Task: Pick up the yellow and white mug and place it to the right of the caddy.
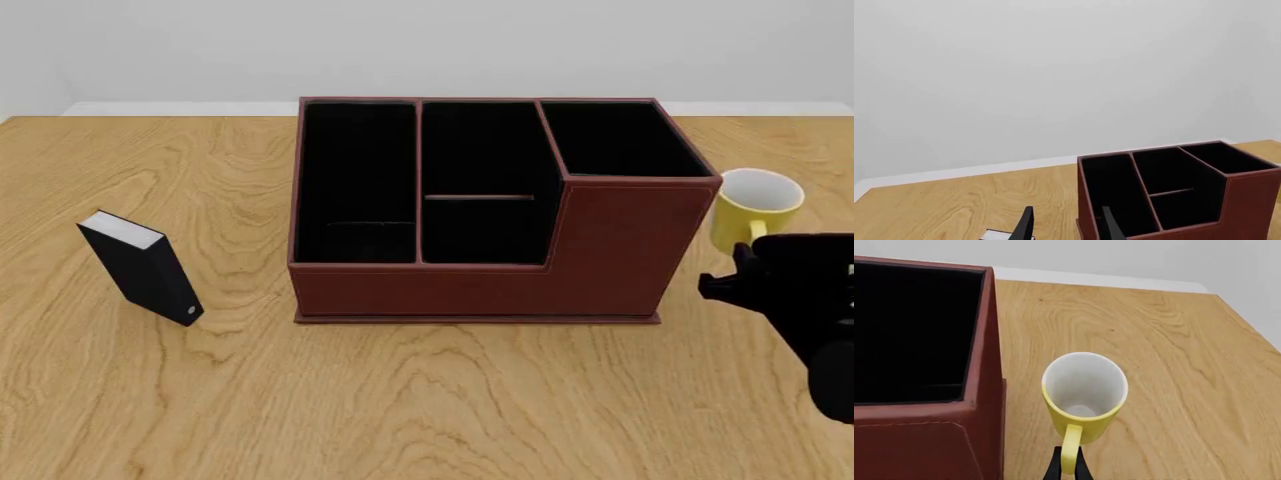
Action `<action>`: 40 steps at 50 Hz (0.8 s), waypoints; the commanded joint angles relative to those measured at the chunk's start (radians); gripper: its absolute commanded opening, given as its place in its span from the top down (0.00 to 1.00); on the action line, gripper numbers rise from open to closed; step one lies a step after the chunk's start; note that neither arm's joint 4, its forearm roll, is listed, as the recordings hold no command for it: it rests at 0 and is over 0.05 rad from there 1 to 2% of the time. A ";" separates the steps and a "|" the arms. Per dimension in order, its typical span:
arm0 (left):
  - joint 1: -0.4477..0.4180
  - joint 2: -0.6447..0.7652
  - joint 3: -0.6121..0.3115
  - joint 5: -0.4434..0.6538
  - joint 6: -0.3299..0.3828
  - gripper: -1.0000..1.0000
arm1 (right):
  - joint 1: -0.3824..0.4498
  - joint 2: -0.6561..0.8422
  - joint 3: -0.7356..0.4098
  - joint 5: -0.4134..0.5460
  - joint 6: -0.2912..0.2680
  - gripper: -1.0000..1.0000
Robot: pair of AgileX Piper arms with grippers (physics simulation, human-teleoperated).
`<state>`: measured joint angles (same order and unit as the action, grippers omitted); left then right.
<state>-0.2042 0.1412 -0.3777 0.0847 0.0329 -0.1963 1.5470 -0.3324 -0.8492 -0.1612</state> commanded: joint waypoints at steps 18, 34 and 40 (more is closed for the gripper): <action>-0.003 -0.002 -0.003 0.007 0.006 0.00 | -0.009 0.076 -0.006 -0.056 -0.002 1.00; -0.008 0.012 -0.008 0.001 0.010 0.00 | -0.019 0.163 -0.010 -0.118 -0.009 1.00; -0.008 0.009 -0.005 0.002 0.009 0.00 | -0.021 0.181 -0.009 -0.132 -0.011 1.00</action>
<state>-0.2115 0.1499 -0.3841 0.0870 0.0410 -0.2128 1.6925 -0.3373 -0.9512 -0.1766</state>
